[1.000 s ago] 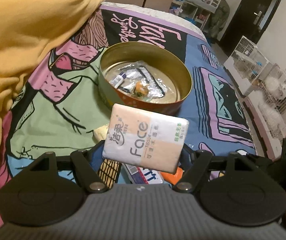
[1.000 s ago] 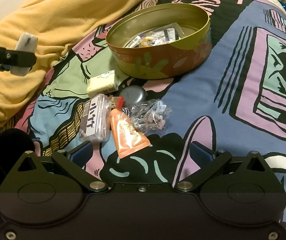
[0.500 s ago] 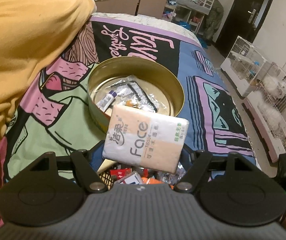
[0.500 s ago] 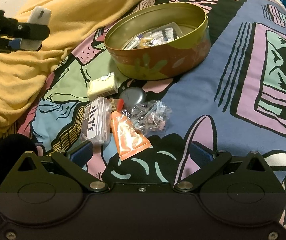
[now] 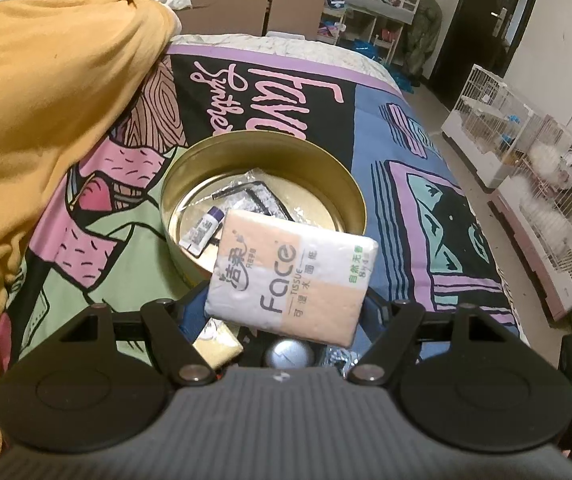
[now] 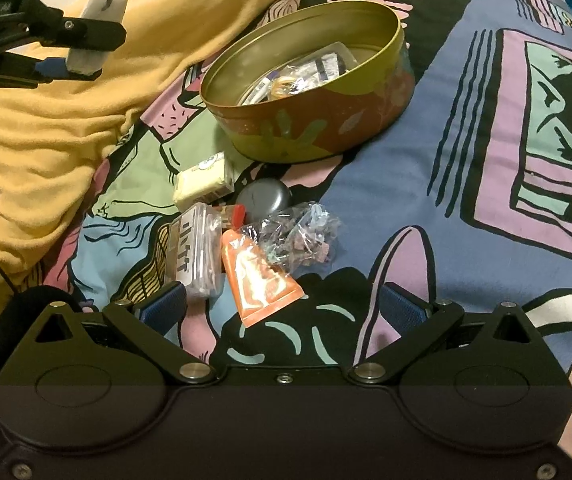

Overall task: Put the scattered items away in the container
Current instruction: 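Lift the tissue pack with the left gripper and carry it over the tin, then open the left gripper to drop the tissue pack into the tin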

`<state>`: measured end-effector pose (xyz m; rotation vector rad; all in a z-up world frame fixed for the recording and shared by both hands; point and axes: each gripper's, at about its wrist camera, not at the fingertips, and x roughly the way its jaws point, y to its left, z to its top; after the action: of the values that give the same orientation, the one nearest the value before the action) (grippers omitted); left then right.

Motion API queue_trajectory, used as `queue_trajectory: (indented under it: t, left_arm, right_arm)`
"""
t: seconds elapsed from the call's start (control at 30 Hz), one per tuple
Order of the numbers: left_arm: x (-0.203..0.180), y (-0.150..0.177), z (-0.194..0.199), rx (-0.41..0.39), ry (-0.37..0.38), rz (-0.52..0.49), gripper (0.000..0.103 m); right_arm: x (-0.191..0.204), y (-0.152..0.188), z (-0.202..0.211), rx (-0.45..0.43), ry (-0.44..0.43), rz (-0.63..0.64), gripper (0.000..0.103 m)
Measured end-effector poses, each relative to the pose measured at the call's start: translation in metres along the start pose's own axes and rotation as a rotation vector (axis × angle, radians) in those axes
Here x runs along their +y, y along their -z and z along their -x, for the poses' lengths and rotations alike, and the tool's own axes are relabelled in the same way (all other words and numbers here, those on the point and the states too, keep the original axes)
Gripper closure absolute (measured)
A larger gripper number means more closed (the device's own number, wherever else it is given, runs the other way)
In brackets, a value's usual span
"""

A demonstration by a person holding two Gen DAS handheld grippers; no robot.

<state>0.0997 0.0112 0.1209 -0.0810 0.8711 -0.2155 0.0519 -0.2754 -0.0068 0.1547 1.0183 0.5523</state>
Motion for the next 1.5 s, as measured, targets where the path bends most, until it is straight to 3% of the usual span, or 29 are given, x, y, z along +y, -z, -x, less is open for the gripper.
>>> queue_trajectory:
  t: [0.57, 1.13, 1.23, 1.3, 1.5]
  left_arm:
    - [-0.009, -0.043, -0.024, -0.004, -0.013, -0.010, 0.028]
    - [-0.015, -0.090, -0.072, 0.021, -0.089, -0.025, 0.028]
    - [-0.012, -0.093, -0.084, 0.025, -0.092, -0.031, 0.017]
    - [-0.005, -0.093, -0.091, 0.039, -0.095, -0.026, 0.002]
    - [0.028, -0.074, -0.081, 0.024, -0.011, 0.084, 0.000]
  right_arm:
    - [-0.015, -0.002, -0.004, -0.009, -0.035, -0.097, 0.000]
    - [-0.021, -0.002, -0.009, 0.001, -0.030, -0.139, 0.000]
    - [-0.021, -0.002, -0.011, 0.009, -0.020, -0.138, 0.000]
    - [-0.021, -0.003, -0.012, 0.012, -0.010, -0.139, 0.000]
    - [-0.020, -0.005, -0.016, 0.031, 0.021, -0.136, 0.000]
